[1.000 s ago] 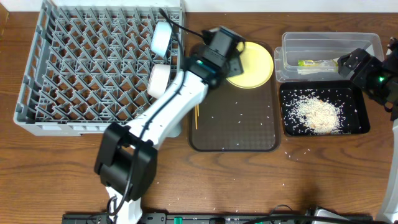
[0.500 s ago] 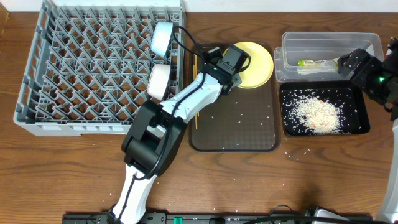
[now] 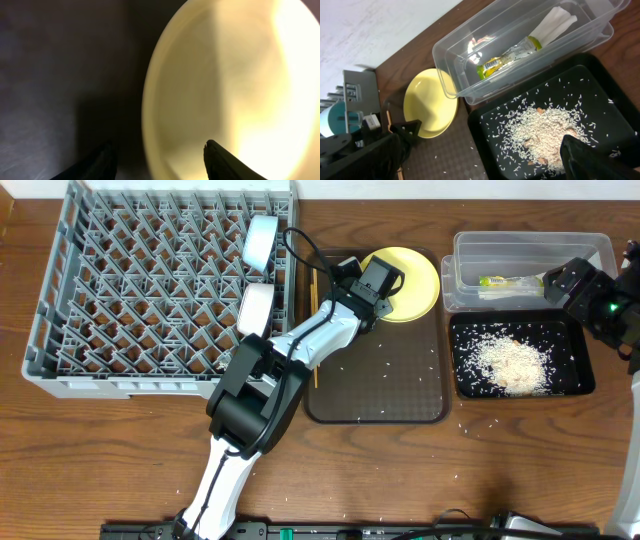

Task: Sort waste into correct bins and load items into the dishwasher
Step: 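Reach the left gripper to the yellow plate and grasp its edge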

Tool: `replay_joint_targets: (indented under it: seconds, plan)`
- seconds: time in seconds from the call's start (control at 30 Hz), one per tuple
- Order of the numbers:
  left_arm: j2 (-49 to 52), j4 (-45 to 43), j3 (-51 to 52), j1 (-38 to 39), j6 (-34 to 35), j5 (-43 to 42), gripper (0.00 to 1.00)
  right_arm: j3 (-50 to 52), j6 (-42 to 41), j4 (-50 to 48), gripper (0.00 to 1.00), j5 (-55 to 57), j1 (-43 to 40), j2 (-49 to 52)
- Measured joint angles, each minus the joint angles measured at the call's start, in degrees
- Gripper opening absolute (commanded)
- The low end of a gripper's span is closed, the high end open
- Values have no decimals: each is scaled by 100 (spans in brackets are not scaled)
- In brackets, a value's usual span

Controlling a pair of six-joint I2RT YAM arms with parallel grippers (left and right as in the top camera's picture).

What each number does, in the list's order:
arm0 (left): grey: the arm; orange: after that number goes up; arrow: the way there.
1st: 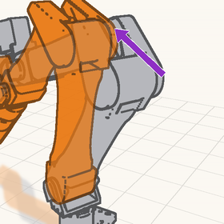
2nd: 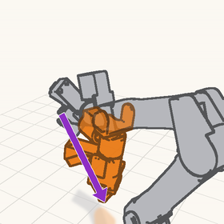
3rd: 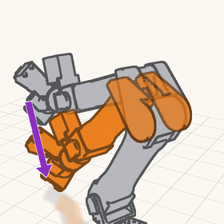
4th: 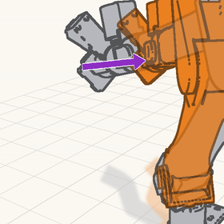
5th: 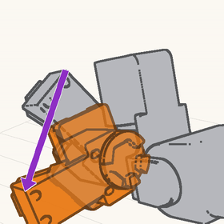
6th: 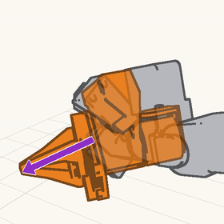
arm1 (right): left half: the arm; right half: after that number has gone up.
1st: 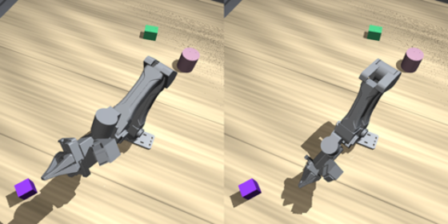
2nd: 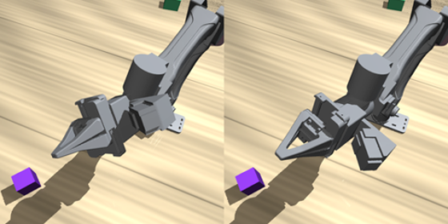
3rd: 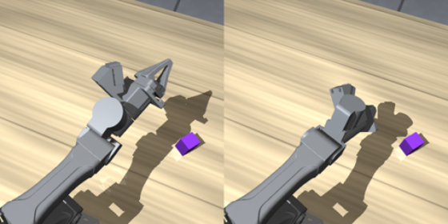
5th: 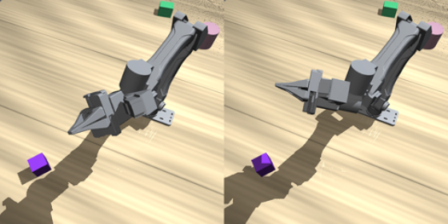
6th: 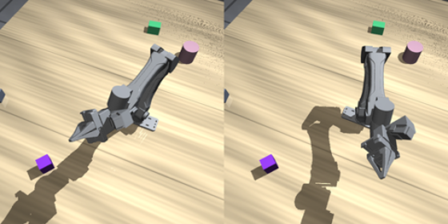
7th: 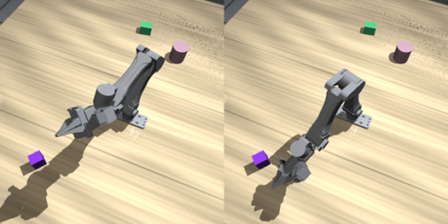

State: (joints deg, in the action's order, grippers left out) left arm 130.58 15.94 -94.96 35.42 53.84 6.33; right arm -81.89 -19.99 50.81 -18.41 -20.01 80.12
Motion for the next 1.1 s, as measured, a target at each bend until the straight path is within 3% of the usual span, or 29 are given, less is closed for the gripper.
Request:
replay_joint_targets:
  seconds: [0.27,0.37,1.1]
  plan:
    - [31,-13,-35,-7,-4,-192,56,0,0,-2,99,0,0,0]
    - [31,131,-72,-4,-13,-221,47,0,0,-2,99,0,0,0]
    - [142,44,-151,-7,15,-238,43,0,0,0,99,0,0,0]
